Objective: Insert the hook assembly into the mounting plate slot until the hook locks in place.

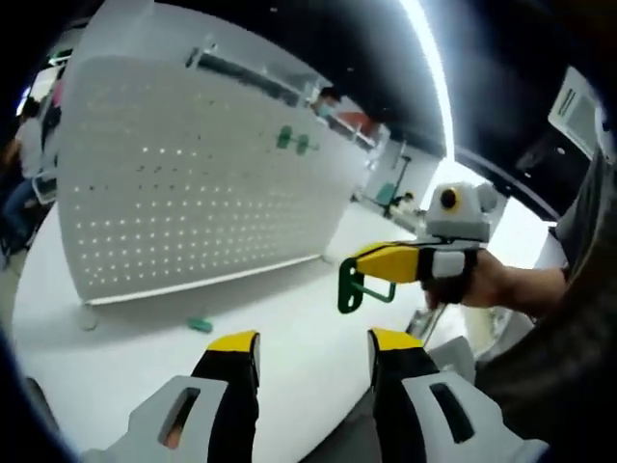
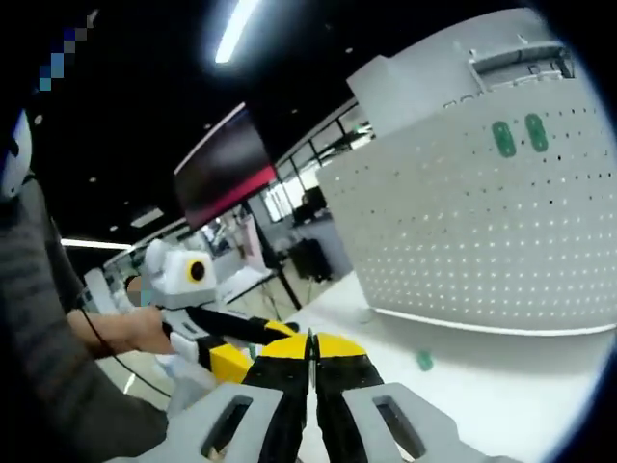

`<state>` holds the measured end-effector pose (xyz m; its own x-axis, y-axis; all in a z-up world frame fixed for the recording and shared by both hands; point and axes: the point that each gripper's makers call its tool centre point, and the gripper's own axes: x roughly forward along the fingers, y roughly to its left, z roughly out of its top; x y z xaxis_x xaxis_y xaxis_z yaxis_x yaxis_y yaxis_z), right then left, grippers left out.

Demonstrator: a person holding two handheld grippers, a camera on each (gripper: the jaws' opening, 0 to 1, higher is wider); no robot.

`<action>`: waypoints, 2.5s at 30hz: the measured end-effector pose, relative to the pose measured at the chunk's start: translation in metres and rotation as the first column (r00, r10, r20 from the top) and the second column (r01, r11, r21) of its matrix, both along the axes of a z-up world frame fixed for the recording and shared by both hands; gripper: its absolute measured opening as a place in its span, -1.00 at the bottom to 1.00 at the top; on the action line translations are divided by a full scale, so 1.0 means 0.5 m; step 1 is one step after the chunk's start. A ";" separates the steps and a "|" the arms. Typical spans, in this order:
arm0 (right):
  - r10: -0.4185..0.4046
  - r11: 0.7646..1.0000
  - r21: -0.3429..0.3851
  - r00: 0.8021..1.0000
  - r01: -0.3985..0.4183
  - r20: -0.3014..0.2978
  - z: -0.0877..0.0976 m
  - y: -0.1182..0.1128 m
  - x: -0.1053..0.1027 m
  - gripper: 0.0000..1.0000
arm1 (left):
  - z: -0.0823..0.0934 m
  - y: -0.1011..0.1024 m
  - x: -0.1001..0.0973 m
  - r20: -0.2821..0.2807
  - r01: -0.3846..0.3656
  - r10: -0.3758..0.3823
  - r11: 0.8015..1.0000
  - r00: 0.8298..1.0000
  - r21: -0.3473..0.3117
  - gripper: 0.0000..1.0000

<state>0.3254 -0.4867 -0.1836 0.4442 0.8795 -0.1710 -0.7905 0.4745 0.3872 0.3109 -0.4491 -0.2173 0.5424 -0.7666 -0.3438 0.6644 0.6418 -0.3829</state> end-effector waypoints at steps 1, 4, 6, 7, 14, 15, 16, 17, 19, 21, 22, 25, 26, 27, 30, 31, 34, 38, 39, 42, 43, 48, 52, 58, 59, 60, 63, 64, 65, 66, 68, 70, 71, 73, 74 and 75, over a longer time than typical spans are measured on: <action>0.007 1.000 0.006 1.000 -0.007 -0.004 0.000 0.001 -0.002 -1.00 | 0.004 -0.005 -0.001 0.005 0.011 -0.011 1.000 1.000 -0.002 -0.05; 0.039 0.999 0.039 0.999 -0.038 -0.021 0.005 0.009 -0.015 -1.00 | 0.007 -0.016 -0.002 0.019 0.039 -0.039 0.999 0.999 -0.005 0.00; 0.068 0.997 0.045 0.998 -0.068 0.002 0.010 0.012 -0.023 -1.00 | 0.013 -0.028 -0.010 0.011 0.070 -0.069 0.997 0.998 -0.041 -0.01; 0.080 0.996 0.047 0.997 -0.080 0.018 0.014 0.013 -0.025 -1.00 | 0.015 -0.030 -0.011 0.010 0.076 -0.076 0.996 0.997 -0.050 -0.04; 0.156 0.983 0.104 0.988 -0.153 -0.020 0.026 0.014 -0.044 -1.00 | 0.033 -0.043 -0.030 0.004 0.138 -0.139 0.982 0.990 -0.129 -0.27; 0.160 0.982 0.106 0.987 -0.157 -0.022 0.026 0.015 -0.046 -1.00 | 0.036 -0.045 -0.032 0.008 0.146 -0.147 0.980 0.989 -0.136 -0.30; 0.161 0.982 0.107 0.987 -0.158 -0.023 0.025 0.015 -0.047 -1.00 | 0.039 -0.048 -0.035 0.009 0.157 -0.157 0.977 0.987 -0.144 -0.33; 0.163 0.980 0.118 0.986 -0.158 -0.029 0.026 0.014 -0.048 -1.00 | 0.040 -0.049 -0.036 0.010 0.162 -0.162 0.976 0.987 -0.145 -0.37; 0.173 0.976 0.143 0.984 -0.165 -0.042 0.030 0.015 -0.052 -1.00 | 0.042 -0.055 -0.039 0.001 0.172 -0.174 0.971 0.985 -0.165 -0.41; 0.180 0.974 0.150 0.983 -0.173 -0.036 0.032 0.017 -0.055 -1.00 | 0.044 -0.061 -0.044 -0.004 0.189 -0.193 0.965 0.981 -0.181 -0.53; 0.188 0.972 0.151 0.981 -0.180 -0.041 0.032 0.018 -0.058 -1.00 | 0.044 -0.063 -0.045 -0.003 0.194 -0.198 0.964 0.980 -0.182 -0.57; 0.215 0.966 0.158 0.976 -0.206 -0.041 0.035 0.020 -0.067 -1.00 | 0.044 -0.071 -0.051 -0.003 0.214 -0.218 0.960 0.976 -0.179 -0.63; 0.220 0.964 0.160 0.975 -0.211 -0.041 0.035 0.020 -0.068 -1.00 | 0.044 -0.073 -0.053 0.000 0.219 -0.223 0.960 0.975 -0.177 -0.64; 0.228 0.963 0.161 0.973 -0.218 -0.044 0.034 0.020 -0.071 -1.00 | 0.043 -0.075 -0.054 0.001 0.226 -0.230 0.958 0.973 -0.174 -0.67; 0.229 0.962 0.161 0.972 -0.220 -0.043 0.032 0.019 -0.071 -1.00 | 0.044 -0.079 -0.059 0.009 0.249 -0.251 0.954 0.968 -0.167 -0.77; 0.228 0.963 0.160 0.973 -0.218 -0.044 0.030 0.018 -0.070 -1.00 | 0.046 -0.080 -0.061 0.014 0.256 -0.257 0.952 0.966 -0.166 -0.83; 0.240 0.958 0.172 0.970 -0.230 -0.036 0.033 0.017 -0.074 -1.00 | 0.050 -0.080 -0.064 0.031 0.264 -0.262 0.950 0.964 -0.166 -0.85; 0.267 0.954 0.149 0.963 -0.260 -0.028 0.028 0.019 -0.083 -1.00 | 0.053 -0.084 -0.076 0.052 0.288 -0.283 0.945 0.958 -0.158 -0.93; 0.269 0.954 0.143 0.963 -0.264 -0.017 0.029 0.020 -0.085 -0.99 | 0.052 -0.085 -0.075 0.056 0.287 -0.282 0.945 0.958 -0.154 -0.94; 0.262 0.957 0.129 0.965 -0.259 -0.003 0.029 0.020 -0.083 -0.97 | 0.052 -0.085 -0.072 0.056 0.282 -0.277 0.946 0.959 -0.159 -0.97; 0.257 0.959 0.129 0.966 -0.254 -0.007 0.029 0.019 -0.081 -0.97 | 0.053 -0.084 -0.070 0.053 0.278 -0.273 0.947 0.961 -0.163 -0.97; 0.218 0.971 0.104 0.976 -0.215 -0.012 0.026 0.017 -0.069 -0.95 | 0.051 -0.082 -0.058 0.052 0.252 -0.247 0.956 0.968 -0.151 -0.97; 0.216 0.976 0.032 0.976 -0.217 0.018 0.015 0.014 -0.065 -0.95 | 0.042 -0.079 -0.053 0.047 0.243 -0.239 0.963 0.970 -0.118 -0.97; 0.167 0.986 -0.013 0.986 -0.167 0.023 0.005 0.002 -0.048 -0.92 | 0.028 -0.070 -0.045 0.029 0.218 -0.216 0.973 0.976 -0.077 -0.97; 0.100 0.994 -0.034 0.995 -0.100 -0.014 -0.001 -0.012 -0.032 -0.92 | 0.019 -0.063 -0.040 0.017 0.201 -0.200 0.978 0.980 -0.054 -0.97; 0.071 0.996 -0.055 0.998 -0.070 0.000 0.004 -0.022 -0.020 -0.91 | 0.012 -0.058 -0.037 0.009 0.190 -0.190 0.981 0.982 -0.031 -0.97; 0.012 0.998 -0.070 0.999 -0.009 0.040 0.023 -0.039 -0.001 -0.89 | -0.011 -0.044 -0.024 -0.001 0.154 -0.155 0.986 0.988 0.054 -0.97; 0.004 0.997 -0.071 0.999 -0.001 0.039 0.027 -0.042 0.001 -0.87 | -0.014 -0.043 -0.022 -0.007 0.143 -0.143 0.988 0.990 0.062 -0.97; -0.016 0.997 -0.080 0.999 0.019 0.037 0.030 -0.047 0.008 -0.85 | -0.020 -0.039 -0.016 -0.007 0.127 -0.126 0.988 0.992 0.083 -0.97; -0.029 0.996 -0.088 0.998 0.033 0.048 0.033 -0.052 0.012 -0.85 | -0.023 -0.036 -0.010 -0.010 0.108 -0.107 0.990 0.994 0.093 -0.97; -0.053 0.993 -0.100 0.997 0.058 0.054 0.035 -0.059 0.018 -0.86 | -0.025 -0.030 -0.002 -0.011 0.087 -0.087 0.991 0.996 0.102 -0.98; -0.067 0.992 -0.103 0.997 0.072 0.048 0.034 -0.062 0.020 -0.86 | -0.026 -0.025 0.004 -0.009 0.067 -0.066 0.991 0.998 0.117 -0.98; -0.084 0.990 -0.107 0.996 0.088 0.037 0.031 -0.066 0.022 -0.85 | -0.027 -0.020 0.009 -0.003 0.053 -0.053 0.990 0.999 0.133 -0.98; -0.100 0.986 -0.128 0.995 0.102 0.022 0.023 -0.069 0.022 -0.84 | -0.030 -0.013 0.016 0.002 0.032 -0.033 0.987 0.999 0.155 -0.98; -0.103 0.985 -0.137 0.994 0.105 0.020 0.020 -0.069 0.021 -0.83 | -0.033 -0.003 0.022 0.006 0.010 -0.011 0.983 1.000 0.182 -0.98; -0.109 0.984 -0.141 0.994 0.110 0.015 0.017 -0.068 0.019 -0.83 | -0.034 0.000 0.024 0.008 0.001 -0.003 0.981 1.000 0.192 -0.98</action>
